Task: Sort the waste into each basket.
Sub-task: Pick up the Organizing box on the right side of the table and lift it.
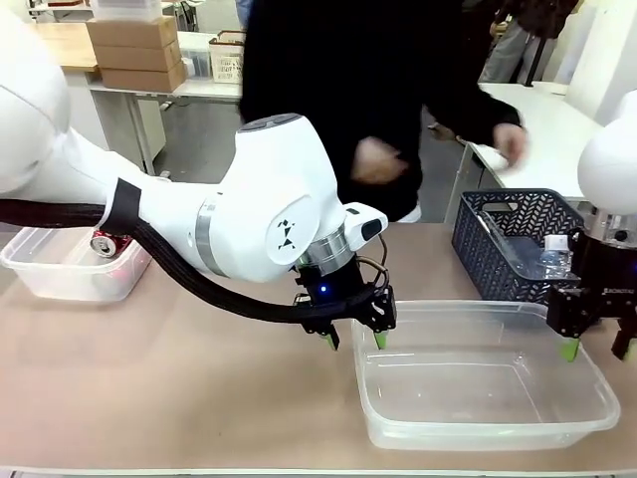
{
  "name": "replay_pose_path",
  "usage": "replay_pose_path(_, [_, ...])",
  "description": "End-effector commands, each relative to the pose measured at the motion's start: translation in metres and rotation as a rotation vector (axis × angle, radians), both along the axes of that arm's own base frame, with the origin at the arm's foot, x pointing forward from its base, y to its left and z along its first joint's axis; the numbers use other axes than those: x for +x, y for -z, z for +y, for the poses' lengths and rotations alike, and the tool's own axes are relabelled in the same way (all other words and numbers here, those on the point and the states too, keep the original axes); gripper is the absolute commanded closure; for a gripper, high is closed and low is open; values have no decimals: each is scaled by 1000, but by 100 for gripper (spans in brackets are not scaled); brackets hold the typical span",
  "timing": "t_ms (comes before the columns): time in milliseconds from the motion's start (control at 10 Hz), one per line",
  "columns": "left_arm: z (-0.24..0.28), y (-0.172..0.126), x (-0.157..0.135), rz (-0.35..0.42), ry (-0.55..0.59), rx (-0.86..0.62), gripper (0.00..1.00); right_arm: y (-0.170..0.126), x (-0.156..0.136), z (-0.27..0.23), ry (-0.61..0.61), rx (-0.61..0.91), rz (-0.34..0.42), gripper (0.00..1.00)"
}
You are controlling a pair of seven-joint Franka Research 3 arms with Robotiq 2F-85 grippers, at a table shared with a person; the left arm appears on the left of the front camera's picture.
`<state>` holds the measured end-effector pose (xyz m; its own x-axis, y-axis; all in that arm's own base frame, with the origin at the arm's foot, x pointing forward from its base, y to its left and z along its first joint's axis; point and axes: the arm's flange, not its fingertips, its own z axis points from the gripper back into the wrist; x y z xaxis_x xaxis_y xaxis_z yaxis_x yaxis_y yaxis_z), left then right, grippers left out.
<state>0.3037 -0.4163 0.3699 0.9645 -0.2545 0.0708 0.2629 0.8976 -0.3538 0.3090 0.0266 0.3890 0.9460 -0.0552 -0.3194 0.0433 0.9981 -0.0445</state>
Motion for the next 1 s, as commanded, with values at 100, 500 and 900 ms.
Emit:
replay_pose_path(100, [-1,-4,-6,7,-17,73,100,32,-35,0,-19,-5,16,100])
replay_pose_path(500, [2,-5,-6,2,-30,82,100,37,-36,1,-19,-2,41,100])
replay_pose_path(900, [8,-9,-6,13,-37,93,100,36,-38,1,-14,1,30,100])
